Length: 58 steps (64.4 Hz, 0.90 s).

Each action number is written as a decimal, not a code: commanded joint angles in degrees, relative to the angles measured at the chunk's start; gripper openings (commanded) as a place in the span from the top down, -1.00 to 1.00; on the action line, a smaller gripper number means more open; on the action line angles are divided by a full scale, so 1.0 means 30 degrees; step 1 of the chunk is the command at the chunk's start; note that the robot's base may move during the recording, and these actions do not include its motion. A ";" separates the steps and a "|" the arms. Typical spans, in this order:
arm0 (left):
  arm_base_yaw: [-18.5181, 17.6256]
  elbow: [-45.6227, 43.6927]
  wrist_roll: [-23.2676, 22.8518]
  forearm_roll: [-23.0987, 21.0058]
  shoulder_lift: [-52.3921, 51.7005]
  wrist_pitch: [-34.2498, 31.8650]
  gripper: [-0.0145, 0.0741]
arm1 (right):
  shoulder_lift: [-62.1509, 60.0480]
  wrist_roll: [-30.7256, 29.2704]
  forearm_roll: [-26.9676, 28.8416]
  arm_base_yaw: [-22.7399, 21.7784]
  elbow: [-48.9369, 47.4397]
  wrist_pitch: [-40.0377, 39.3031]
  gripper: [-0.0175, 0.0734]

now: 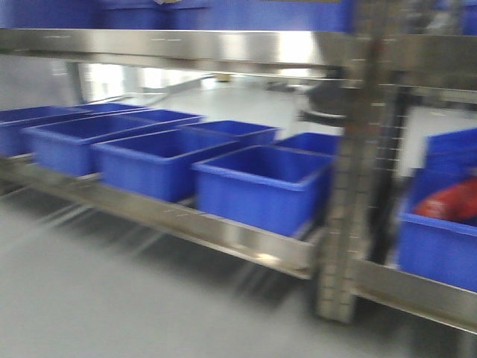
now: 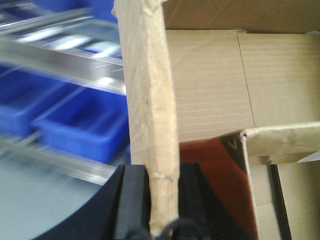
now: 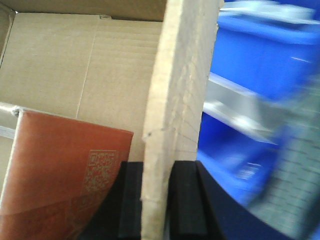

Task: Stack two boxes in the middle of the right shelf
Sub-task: 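Drive to the steel shelf rack holding the boxes in both grippers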

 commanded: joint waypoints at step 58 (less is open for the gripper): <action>0.0130 -0.0195 0.0113 -0.0013 -0.0250 -0.1249 0.92 | -0.0390 -0.0082 0.0210 -0.0089 -0.0333 -0.0925 0.95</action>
